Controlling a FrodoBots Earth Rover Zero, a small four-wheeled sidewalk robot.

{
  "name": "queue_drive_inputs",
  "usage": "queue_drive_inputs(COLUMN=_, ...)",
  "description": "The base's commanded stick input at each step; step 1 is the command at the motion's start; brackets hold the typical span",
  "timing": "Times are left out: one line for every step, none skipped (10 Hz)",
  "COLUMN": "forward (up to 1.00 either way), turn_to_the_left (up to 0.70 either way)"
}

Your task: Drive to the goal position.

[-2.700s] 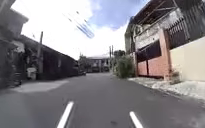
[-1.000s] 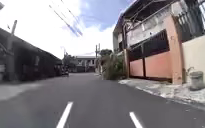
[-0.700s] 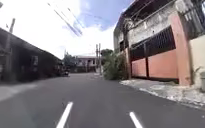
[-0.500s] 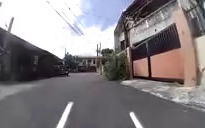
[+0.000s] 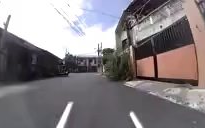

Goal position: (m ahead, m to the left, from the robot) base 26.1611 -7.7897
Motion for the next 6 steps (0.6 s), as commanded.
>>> queue_drive_inputs(forward=1.00, turn_to_the_left=0.00)
queue_drive_inputs(forward=1.00, turn_to_the_left=0.00)
queue_drive_inputs(forward=1.00, turn_to_the_left=0.00)
queue_drive_inputs(forward=1.00, turn_to_the_left=0.00)
queue_drive_inputs(forward=1.00, turn_to_the_left=0.00)
queue_drive_inputs(forward=1.00, turn_to_the_left=0.00)
